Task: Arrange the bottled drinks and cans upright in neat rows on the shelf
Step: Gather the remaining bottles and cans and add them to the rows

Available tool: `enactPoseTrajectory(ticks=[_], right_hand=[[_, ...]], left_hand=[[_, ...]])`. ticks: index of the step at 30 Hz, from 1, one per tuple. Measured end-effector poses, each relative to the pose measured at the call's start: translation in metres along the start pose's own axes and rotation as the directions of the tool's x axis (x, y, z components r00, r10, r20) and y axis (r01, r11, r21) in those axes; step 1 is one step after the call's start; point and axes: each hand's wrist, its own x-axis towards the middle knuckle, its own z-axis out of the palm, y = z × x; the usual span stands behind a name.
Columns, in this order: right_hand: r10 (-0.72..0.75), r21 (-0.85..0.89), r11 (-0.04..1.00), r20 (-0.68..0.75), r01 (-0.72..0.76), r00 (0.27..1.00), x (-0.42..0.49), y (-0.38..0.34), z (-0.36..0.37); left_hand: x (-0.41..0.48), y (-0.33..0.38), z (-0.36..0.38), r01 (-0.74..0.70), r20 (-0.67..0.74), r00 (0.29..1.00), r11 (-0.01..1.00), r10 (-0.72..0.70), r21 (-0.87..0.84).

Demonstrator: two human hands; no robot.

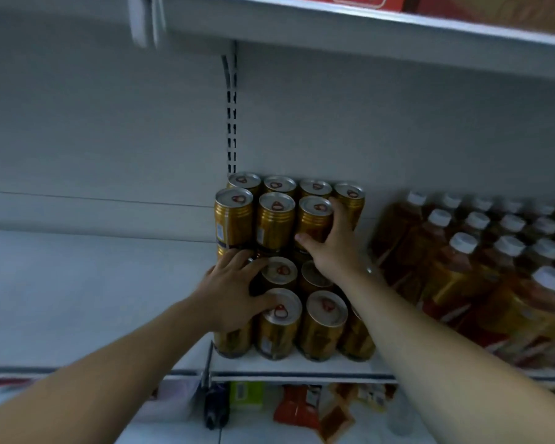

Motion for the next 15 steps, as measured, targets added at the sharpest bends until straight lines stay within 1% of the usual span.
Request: enactPoseTrajectory(ticks=[3, 5, 6, 7, 8, 9, 10, 11, 12, 13, 15], right_hand=[[-0.011, 0.005, 1.000, -0.007, 0.011, 1.000, 0.003, 0.005, 0.002], [0.012, 0.004, 1.000, 0.002, -0.012, 1.000, 0.004, 0.007, 0.003], [0.023, -0.004, 1.000, 0.010, -0.023, 1.000, 0.003, 0.005, 0.002], [0.025, -0.009, 1.000, 0.020, -0.025, 0.999, 0.003, 0.004, 0.000], [0.027, -0.023, 0.999, 0.025, -0.027, 0.999, 0.003, 0.001, -0.002], [0.016, -0.046, 0.999, 0.018, -0.015, 1.000, 0.005, -0.002, -0.006], [-0.006, -0.079, 0.997, -0.005, 0.005, 1.000, 0.006, -0.006, -0.011], [-0.033, -0.118, 0.993, -0.039, 0.028, 0.999, 0.009, -0.009, -0.016], [-0.056, -0.168, 0.985, -0.082, 0.041, 0.995, 0.014, -0.013, -0.023], [-0.066, -0.212, 0.977, -0.122, 0.039, 0.990, 0.020, -0.016, -0.028], [-0.003, -0.214, 0.976, -0.161, -0.032, 0.987, 0.033, -0.017, -0.038]], left_hand=[[-0.001, 0.003, -0.004, 0.011, 0.004, 1.000, 1.000, -0.011, -0.012], [-0.007, 0.006, -0.006, 0.018, -0.031, 0.999, 0.999, -0.020, -0.048], [-0.012, 0.007, -0.007, 0.017, -0.096, 0.995, 0.994, -0.028, -0.106], [-0.015, 0.008, -0.009, 0.019, -0.196, 0.979, 0.980, -0.059, -0.196], [-0.017, 0.008, -0.011, 0.024, -0.307, 0.944, 0.951, -0.124, -0.309], [-0.016, 0.006, -0.015, 0.037, -0.389, 0.895, 0.905, -0.218, -0.423], [-0.011, 0.003, -0.021, 0.049, -0.437, 0.844, 0.855, -0.312, -0.517], [-0.003, -0.001, -0.028, 0.061, -0.440, 0.809, 0.801, -0.390, -0.596], [0.008, -0.006, -0.036, 0.065, -0.409, 0.800, 0.740, -0.440, -0.669], [0.019, -0.010, -0.046, 0.059, -0.352, 0.815, 0.670, -0.461, -0.740], [0.043, -0.016, -0.058, 0.019, -0.232, 0.865, 0.491, -0.446, -0.871]])
